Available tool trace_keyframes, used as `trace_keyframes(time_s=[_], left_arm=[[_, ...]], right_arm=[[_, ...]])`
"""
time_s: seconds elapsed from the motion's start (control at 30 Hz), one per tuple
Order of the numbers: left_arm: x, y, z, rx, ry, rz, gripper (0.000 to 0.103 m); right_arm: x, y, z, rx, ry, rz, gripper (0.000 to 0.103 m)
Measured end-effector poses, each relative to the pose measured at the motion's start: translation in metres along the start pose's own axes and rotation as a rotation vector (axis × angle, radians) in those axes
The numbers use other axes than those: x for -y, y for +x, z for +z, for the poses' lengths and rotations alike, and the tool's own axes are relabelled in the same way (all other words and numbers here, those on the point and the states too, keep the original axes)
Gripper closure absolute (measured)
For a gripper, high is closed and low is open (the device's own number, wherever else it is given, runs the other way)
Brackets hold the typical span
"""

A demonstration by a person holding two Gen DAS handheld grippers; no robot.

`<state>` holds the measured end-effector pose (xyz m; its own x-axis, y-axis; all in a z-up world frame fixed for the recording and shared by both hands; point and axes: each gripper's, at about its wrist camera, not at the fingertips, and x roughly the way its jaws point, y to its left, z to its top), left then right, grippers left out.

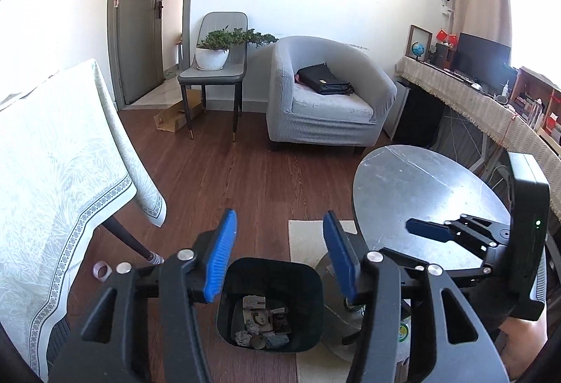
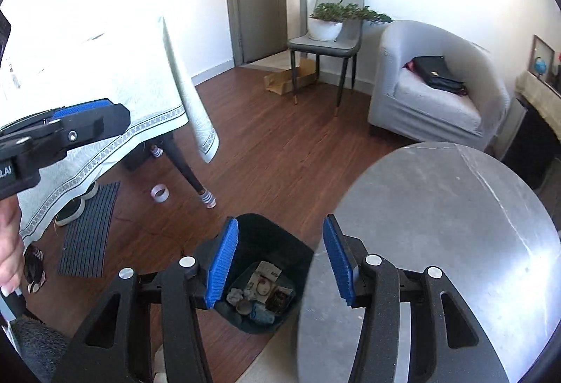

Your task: Collect trash

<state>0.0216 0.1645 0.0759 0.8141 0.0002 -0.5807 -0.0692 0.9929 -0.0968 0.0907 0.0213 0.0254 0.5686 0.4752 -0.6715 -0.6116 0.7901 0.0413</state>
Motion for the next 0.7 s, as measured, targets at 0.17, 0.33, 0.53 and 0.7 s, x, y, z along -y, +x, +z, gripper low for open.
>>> trace_keyframes(time_s=[0.17,0.33,0.53,0.7], left_arm=[[0.012,-0.008,-0.014,0.009,0.021,0.007,0.028],[0.023,-0.017,-0.039,0.034,0.08,0.083,0.009],[0.028,-0.034,-0.065,0.044,0.08,0.119,0.008],[0.031,-0.04,-0.093,0.012,0.049,0.135,0.005]], right_arm=[[0.038,-0.038,-0.023,0.032,0.07,-0.065,0.027],[0.061,-0.073,-0.043,0.058,0.123,-0.122,0.013],[0.061,-0.114,-0.061,0.097,0.101,-0.202,0.004],[0.063,-0.141,-0.095,0.111,0.134,-0.241,0.004]])
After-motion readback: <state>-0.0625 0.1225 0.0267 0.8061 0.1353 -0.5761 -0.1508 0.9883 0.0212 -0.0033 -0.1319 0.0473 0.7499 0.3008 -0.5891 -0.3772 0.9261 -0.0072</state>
